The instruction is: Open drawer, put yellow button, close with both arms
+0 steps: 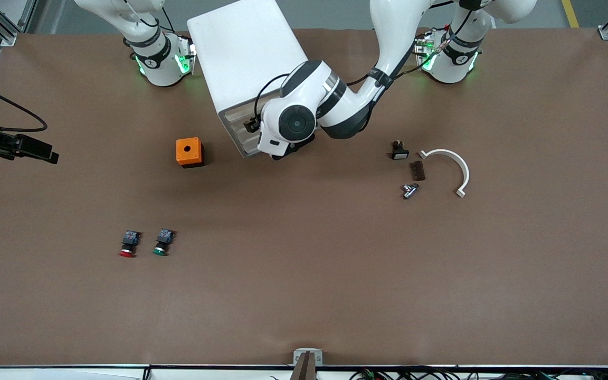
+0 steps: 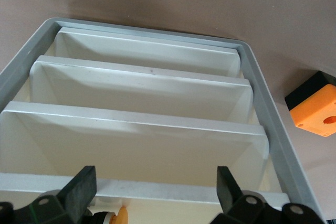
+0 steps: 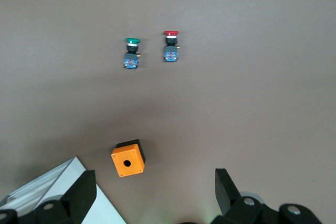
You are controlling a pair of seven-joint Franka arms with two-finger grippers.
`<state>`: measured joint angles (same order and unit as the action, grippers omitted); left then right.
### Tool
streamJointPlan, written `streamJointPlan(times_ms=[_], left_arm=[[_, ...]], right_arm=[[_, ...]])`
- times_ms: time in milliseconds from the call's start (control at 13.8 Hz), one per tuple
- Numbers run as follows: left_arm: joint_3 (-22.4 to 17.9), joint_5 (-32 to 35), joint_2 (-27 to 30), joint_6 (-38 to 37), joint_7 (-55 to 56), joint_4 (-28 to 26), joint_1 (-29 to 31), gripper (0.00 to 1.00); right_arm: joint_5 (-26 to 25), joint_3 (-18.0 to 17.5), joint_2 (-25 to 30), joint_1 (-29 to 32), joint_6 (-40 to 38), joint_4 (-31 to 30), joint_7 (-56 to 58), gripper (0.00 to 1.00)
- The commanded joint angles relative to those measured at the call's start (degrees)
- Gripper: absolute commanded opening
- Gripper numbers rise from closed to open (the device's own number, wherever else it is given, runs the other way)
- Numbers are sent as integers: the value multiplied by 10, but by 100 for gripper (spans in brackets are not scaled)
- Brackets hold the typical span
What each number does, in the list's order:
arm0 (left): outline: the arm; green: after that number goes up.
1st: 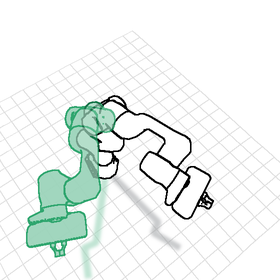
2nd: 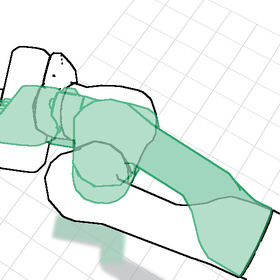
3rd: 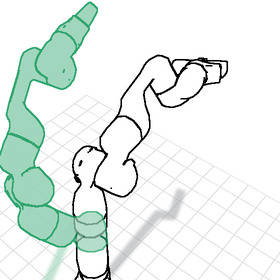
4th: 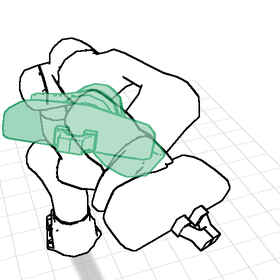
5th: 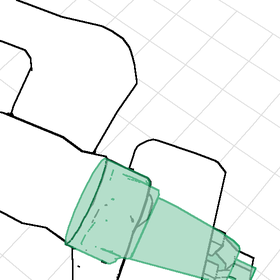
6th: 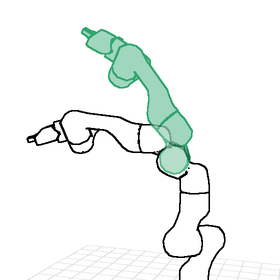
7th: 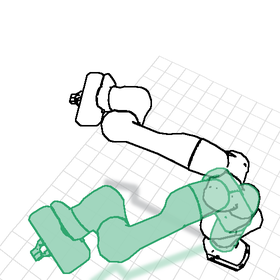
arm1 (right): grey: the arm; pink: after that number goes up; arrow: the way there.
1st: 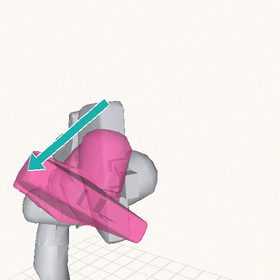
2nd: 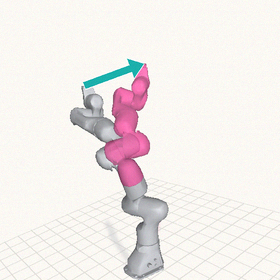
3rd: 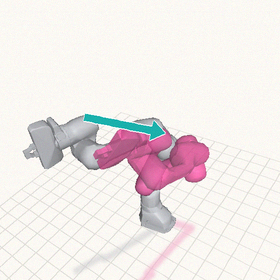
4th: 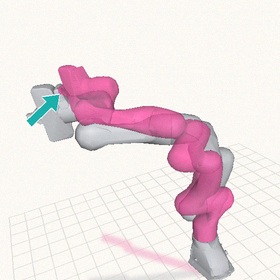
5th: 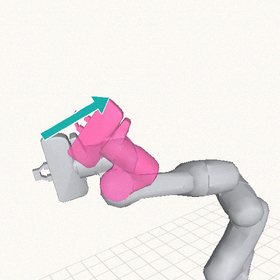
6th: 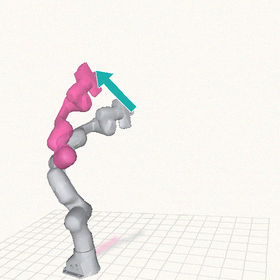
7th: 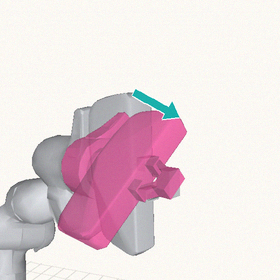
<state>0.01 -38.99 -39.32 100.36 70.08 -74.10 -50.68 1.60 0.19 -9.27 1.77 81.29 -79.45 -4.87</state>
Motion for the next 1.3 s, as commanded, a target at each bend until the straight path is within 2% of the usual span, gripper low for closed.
streamJointPlan(times_ms=[0,217,435,507,725,870,1087,1232], left_arm=[[0,-14,14,-1,10,1,22,100],[-5,-7,63,-2,5,4,73,99],[-3,76,146,-12,-21,4,124,99],[-3,90,171,-43,-50,4,146,99],[-4,101,237,-164,-198,4,245,99],[-3,114,262,-221,-296,0,323,99],[-2,197,280,-291,-424,-9,392,99],[-2,238,293,-293,-497,-33,421,99]], right_arm=[[-26,-8,2,-15,-4,3,-9,100],[-17,-8,2,-15,8,3,-13,100],[-4,-6,7,-10,12,2,-12,100],[-4,-6,9,-8,18,2,-12,100],[-3,-5,16,-2,21,-2,-12,100],[1,-5,39,1,47,-33,-7,100],[2,-5,58,2,56,-41,-4,100],[1,-5,66,2,53,-44,-3,100]])
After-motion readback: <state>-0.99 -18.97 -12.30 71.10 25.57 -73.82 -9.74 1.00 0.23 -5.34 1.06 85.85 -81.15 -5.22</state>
